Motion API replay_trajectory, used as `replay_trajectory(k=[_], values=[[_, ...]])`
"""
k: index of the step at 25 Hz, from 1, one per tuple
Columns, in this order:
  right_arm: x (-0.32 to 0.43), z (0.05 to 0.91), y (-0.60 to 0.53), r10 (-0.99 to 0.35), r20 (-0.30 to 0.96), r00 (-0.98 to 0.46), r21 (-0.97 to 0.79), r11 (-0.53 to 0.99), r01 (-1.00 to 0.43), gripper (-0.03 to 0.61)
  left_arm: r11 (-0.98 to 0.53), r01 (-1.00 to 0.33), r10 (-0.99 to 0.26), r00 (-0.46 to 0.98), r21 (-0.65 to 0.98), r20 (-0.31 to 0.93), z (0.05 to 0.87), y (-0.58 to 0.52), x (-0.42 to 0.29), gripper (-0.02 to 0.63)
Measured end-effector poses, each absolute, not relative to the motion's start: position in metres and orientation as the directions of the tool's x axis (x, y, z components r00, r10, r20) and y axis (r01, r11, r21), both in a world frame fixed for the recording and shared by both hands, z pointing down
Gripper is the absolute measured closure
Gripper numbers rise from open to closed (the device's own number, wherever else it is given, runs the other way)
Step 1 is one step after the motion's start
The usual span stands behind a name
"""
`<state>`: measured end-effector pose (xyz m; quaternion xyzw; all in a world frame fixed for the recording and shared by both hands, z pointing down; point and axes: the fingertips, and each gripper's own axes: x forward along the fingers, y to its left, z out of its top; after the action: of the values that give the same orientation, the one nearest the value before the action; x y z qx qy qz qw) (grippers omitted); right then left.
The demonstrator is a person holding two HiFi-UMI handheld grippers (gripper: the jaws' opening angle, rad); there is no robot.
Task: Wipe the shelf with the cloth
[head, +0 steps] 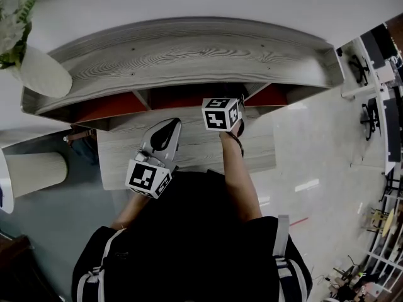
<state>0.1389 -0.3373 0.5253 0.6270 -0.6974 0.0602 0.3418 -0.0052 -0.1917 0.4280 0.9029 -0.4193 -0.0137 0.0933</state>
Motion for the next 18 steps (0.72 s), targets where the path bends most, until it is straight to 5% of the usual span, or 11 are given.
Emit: replay_trajectory(k=[18], values=[[0.080, 0.529, -0.361, -0.813, 0.576, -0.086, 0.366, 0.350, -0.862, 0.529, -0.594, -0.786, -0.791, 0.609, 0.171, 0.052, 0.426, -0.188, -0.025, 0.609]])
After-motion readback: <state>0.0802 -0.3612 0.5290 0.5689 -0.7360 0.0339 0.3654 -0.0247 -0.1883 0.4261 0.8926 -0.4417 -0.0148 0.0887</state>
